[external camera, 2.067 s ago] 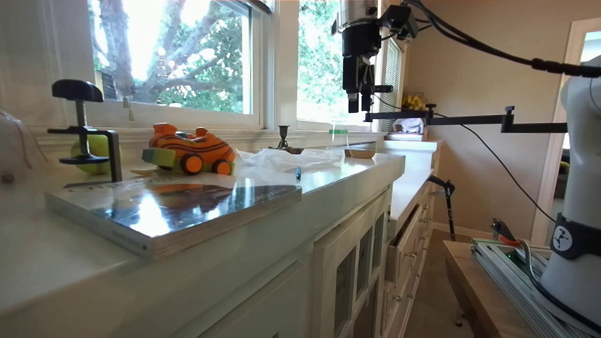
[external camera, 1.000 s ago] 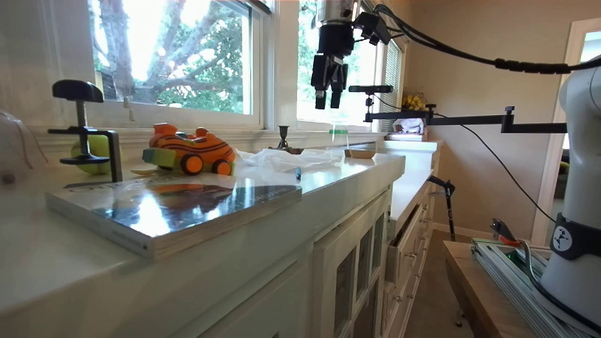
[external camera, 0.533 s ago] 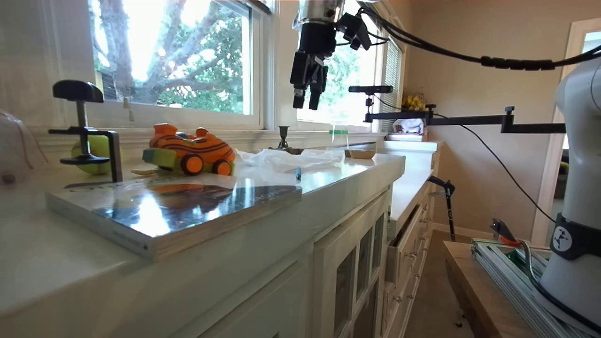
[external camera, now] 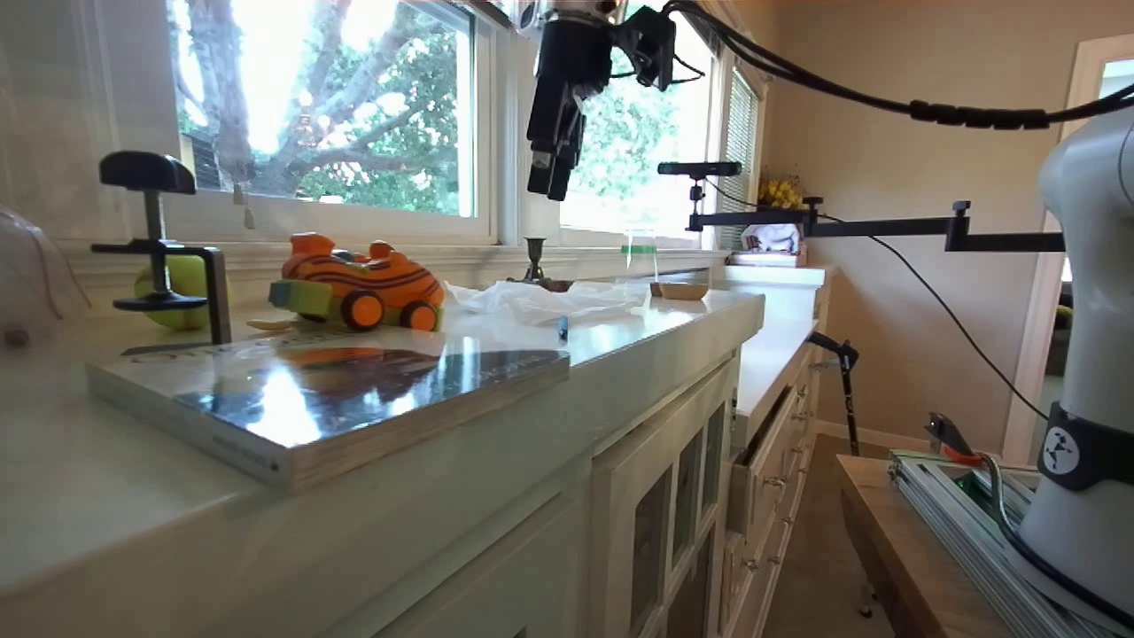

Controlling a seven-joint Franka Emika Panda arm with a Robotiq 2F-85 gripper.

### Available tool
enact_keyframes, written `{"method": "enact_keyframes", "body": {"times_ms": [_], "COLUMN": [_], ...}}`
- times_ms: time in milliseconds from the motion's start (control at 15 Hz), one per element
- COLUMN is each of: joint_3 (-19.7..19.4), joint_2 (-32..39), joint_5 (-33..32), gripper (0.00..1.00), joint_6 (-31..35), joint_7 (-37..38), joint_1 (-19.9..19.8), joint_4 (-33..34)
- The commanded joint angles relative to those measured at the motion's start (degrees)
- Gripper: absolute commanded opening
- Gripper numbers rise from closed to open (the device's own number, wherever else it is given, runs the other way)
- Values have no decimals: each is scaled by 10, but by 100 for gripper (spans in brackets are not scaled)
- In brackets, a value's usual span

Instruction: Flip the children's book over

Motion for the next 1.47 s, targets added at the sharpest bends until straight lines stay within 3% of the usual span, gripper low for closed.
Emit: {"method": "enact_keyframes", "body": {"times_ms": [0,600,1133,1333,1400], "joint_3": [-1,-13,-81,-91,-79], "joint_2": [3,-8,-55,-67,-42], "joint_5": [27,40,38,34,29], "gripper": [100,100,100,100,100], "joint_6": [7,-9,-90,-116,-103], "joint_7": [-66,-220,-469,-511,-480], "joint_1": [24,56,30,18,15], "joint_4": [-1,-7,-28,-28,-13]}}
